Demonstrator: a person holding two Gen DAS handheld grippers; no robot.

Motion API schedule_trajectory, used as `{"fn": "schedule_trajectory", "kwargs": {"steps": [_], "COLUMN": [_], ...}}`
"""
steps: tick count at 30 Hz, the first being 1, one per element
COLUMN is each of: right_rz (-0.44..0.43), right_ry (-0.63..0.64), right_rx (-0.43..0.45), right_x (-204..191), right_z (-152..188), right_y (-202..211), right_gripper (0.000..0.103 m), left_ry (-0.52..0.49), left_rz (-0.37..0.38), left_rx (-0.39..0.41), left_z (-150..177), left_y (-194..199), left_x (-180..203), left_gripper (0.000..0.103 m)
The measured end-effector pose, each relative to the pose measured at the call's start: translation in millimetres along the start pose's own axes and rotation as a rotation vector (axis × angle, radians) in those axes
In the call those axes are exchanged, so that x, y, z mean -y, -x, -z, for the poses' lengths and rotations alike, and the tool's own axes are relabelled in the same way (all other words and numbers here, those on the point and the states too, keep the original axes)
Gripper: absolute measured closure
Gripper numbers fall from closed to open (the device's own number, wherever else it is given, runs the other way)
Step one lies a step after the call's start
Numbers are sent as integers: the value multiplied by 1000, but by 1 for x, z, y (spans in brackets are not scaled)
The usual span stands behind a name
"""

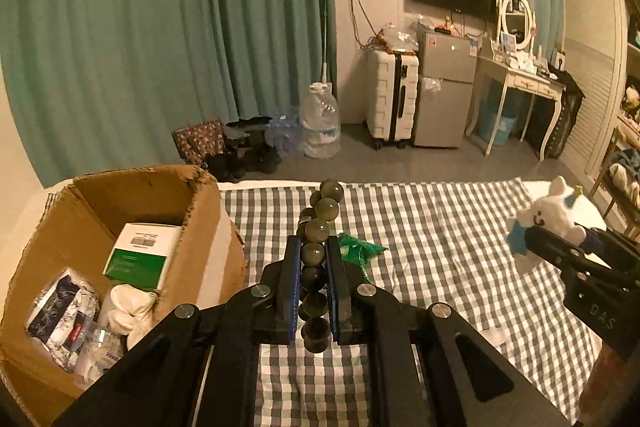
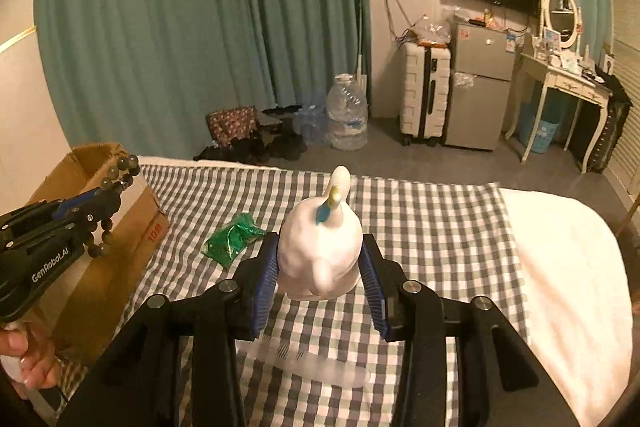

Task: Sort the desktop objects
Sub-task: 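Carry the bead bracelet and white figurine over into the cardboard box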

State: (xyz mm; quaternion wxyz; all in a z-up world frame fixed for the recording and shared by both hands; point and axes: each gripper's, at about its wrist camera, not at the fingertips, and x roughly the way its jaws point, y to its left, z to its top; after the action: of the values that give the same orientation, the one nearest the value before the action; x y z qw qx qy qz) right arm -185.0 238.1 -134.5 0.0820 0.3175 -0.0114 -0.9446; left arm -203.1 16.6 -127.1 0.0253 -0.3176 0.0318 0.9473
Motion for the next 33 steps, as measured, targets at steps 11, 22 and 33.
{"fn": "schedule_trajectory", "kwargs": {"steps": [11,22,33], "right_rz": [23,2,-16], "right_ry": [23,33,68], "right_rx": [107,149,183], "right_x": [-15,-29,-64], "right_z": [-8,0,0], "right_y": [62,89,100], "right_gripper": [63,63,63], "left_ry": [26,4,49], "left_rz": [12,2,-18], "left_rx": [82,135,136], "left_z": [-4,-2,1], "left_y": [60,91,103], "left_x": [-10,-16,-54], "left_gripper": [92,92,92]}}
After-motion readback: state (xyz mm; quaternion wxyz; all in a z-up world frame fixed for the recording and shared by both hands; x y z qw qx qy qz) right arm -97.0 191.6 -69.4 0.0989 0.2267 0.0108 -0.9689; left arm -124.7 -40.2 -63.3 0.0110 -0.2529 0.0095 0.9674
